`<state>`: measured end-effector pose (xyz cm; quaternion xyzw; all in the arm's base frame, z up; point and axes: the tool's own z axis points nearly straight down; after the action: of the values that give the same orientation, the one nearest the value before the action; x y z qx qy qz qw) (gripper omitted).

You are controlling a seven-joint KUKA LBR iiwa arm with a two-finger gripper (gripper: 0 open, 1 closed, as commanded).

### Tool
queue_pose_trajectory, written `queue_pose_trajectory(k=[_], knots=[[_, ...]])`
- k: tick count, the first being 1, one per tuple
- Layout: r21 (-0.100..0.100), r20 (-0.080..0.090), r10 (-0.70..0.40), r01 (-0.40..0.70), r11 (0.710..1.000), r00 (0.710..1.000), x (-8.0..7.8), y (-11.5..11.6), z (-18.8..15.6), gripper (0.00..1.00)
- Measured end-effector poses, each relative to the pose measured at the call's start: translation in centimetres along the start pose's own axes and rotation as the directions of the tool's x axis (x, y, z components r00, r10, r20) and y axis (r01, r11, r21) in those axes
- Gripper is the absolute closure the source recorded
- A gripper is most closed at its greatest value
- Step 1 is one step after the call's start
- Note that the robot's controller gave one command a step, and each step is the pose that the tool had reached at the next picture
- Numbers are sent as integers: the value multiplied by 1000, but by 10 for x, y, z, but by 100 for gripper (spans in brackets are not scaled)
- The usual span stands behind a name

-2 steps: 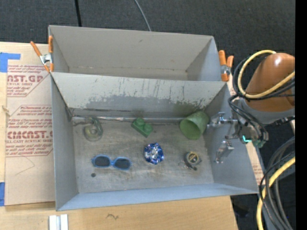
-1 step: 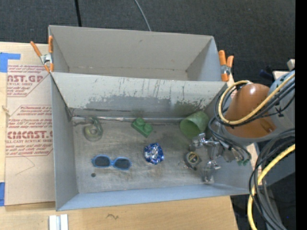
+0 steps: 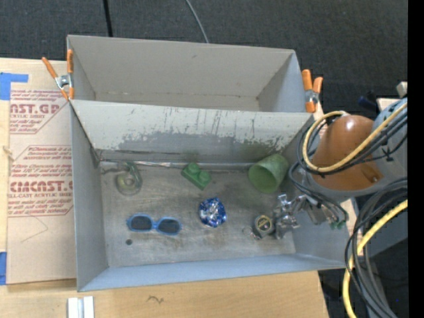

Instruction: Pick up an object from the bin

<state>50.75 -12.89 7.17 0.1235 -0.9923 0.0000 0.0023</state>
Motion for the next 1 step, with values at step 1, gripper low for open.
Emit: queue_pose_trajectory(k=[1], knots=[[1,7,-1,1,1000,1000,-2,1,1,0]])
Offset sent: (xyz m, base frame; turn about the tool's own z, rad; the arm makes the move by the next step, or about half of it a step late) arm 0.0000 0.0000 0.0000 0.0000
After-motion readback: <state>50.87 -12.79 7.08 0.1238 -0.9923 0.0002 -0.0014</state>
